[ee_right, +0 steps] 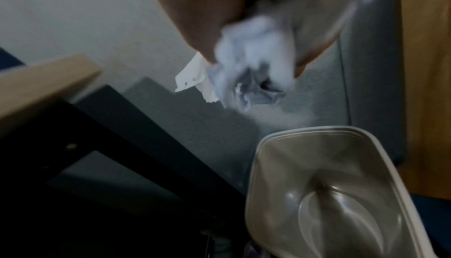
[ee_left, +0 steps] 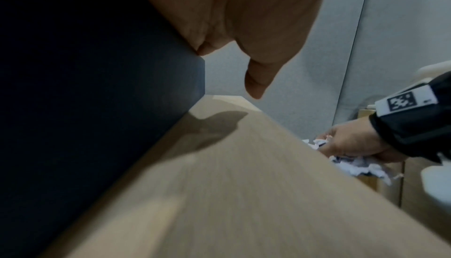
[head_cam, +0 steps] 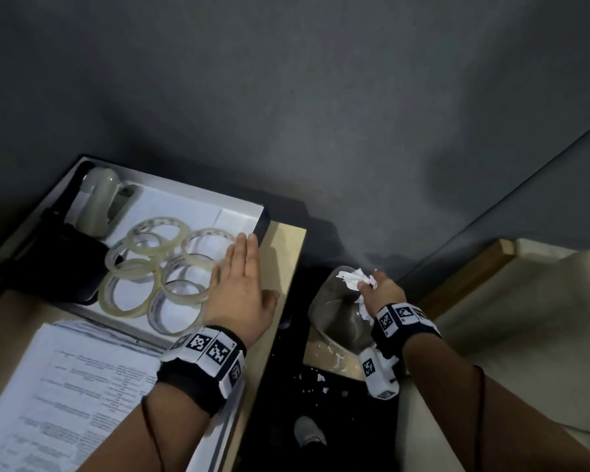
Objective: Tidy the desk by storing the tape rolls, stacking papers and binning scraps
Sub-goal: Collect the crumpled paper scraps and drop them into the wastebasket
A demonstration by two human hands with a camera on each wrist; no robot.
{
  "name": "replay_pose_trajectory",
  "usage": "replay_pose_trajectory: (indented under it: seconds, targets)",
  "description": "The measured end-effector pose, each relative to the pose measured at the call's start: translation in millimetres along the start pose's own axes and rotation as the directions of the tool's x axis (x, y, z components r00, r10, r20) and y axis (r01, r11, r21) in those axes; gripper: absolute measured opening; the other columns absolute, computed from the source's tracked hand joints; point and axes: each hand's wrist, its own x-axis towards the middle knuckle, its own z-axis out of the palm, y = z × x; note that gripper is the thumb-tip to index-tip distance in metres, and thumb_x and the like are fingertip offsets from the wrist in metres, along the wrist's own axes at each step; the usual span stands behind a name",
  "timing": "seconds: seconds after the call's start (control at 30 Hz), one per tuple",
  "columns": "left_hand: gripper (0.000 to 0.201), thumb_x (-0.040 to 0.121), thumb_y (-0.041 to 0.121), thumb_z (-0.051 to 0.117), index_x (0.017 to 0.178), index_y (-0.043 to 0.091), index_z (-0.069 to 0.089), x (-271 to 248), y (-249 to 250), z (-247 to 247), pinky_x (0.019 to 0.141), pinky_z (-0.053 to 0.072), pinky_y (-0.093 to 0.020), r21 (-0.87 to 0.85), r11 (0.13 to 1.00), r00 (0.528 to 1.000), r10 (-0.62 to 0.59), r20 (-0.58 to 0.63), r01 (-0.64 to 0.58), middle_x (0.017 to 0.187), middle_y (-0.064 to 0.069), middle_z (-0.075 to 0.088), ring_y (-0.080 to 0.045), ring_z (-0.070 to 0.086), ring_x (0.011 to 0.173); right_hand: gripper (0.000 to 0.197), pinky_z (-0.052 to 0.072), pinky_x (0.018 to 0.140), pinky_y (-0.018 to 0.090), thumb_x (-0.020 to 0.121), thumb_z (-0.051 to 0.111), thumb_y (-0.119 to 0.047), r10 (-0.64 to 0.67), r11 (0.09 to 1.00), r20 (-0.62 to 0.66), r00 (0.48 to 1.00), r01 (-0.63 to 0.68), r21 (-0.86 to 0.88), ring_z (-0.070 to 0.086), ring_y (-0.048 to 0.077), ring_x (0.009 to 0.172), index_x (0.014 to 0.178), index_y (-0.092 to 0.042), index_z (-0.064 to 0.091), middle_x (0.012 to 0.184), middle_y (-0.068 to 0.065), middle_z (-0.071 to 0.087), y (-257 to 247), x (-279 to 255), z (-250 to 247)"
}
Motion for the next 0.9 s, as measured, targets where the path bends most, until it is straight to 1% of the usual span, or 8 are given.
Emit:
replay_pose_trajectory:
  seconds: [0.1,0.2,0.23,0.33,0.53,0.63,0.8,0.9]
  targets:
    - [0.094,0.089,0.045,0.048,0.148,0.013,-0.018,-1,-4,5,0.12,0.007,-0.037,0.025,0.999,0.999,0.029,-0.04,-0.028,0.159,-0.004,-0.013,-0.021,-0.004,0.147,0.053,0.047,0.09,0.034,0.093,0.052,-0.035,0.056,0.998,0.037,0.998,-0.056,0.003,0.058,0.034,0.111,0.141,-0.02,0.035,0.123,0.017,0.059,9,22,6]
    - [0.094,0.088,0.05,0.047,0.149,0.014,-0.016,1,-5,8,0.12,0.01,-0.036,0.032,0.999,0.997,0.042,-0.061,-0.04,0.159,-0.005,-0.009,-0.021,-0.002,0.147,0.056,0.05,0.064,0.027,0.091,0.056,-0.035,0.052,0.999,0.068,0.996,-0.052,-0.009,0.063,0.025,0.099,0.14,-0.021,0.034,0.12,0.015,0.061,13,37,11]
    - [0.094,0.088,0.052,0.046,0.149,0.013,-0.015,1,-5,8,0.12,0.01,-0.036,0.032,0.998,0.997,0.047,-0.065,-0.045,0.159,-0.005,-0.008,-0.021,0.0,0.147,0.055,0.05,0.066,0.027,0.089,0.059,-0.036,0.042,0.999,0.082,0.996,-0.039,-0.03,0.062,0.026,0.102,0.138,-0.023,0.037,0.121,0.013,0.061,16,41,14]
    - [0.092,0.086,0.056,0.04,0.15,0.011,-0.008,2,-6,9,0.119,0.011,-0.035,0.039,0.997,0.994,0.066,-0.086,-0.063,0.159,-0.008,0.0,-0.023,0.005,0.147,0.048,0.047,0.096,0.032,0.085,0.062,-0.03,0.019,0.994,0.106,0.994,-0.008,-0.106,0.059,0.029,0.112,0.131,-0.027,0.048,0.122,0.008,0.063,24,46,19]
    - [0.09,0.086,0.053,0.043,0.151,0.011,-0.003,3,-5,6,0.119,0.013,-0.035,-0.028,0.998,0.997,0.06,-0.053,-0.062,0.159,-0.007,0.003,-0.022,0.008,0.147,0.029,0.04,0.102,0.03,0.094,0.05,-0.015,0.069,0.995,0.145,0.987,-0.058,-0.075,0.053,0.03,0.119,0.12,-0.01,0.06,0.126,0.014,0.058,25,31,16]
    - [0.087,0.089,0.039,0.055,0.151,0.013,0.001,2,-5,0,0.12,0.013,-0.034,-0.132,0.99,0.998,0.055,-0.03,-0.058,0.16,-0.004,0.004,-0.017,0.006,0.147,0.019,0.045,0.091,0.027,0.092,0.05,-0.012,0.056,0.998,0.101,0.993,-0.059,0.026,0.058,0.03,0.109,0.102,-0.015,0.066,0.115,0.013,0.064,18,12,13]
    - [0.067,0.09,0.02,0.057,0.148,0.01,0.025,-24,-10,-16,0.112,0.015,-0.017,-0.255,0.965,0.991,0.024,-0.13,-0.057,0.153,-0.007,0.03,-0.019,0.026,0.141,0.018,0.051,0.08,0.03,0.086,0.06,-0.007,-0.228,0.909,-0.018,0.973,0.219,0.355,0.065,0.024,0.08,0.079,-0.024,0.064,0.076,0.0,0.066,-21,-41,12]
    - [0.057,0.09,0.016,0.056,0.144,0.011,0.036,-54,-28,-26,0.11,0.027,-0.021,-0.323,0.946,0.981,-0.069,-0.179,0.007,0.145,-0.007,0.041,-0.021,0.037,0.135,0.025,0.053,0.068,0.032,0.086,0.062,-0.005,-0.419,0.819,0.053,0.906,0.352,0.454,0.06,0.018,0.065,0.074,-0.027,0.062,0.07,-0.002,0.06,-56,-90,18]
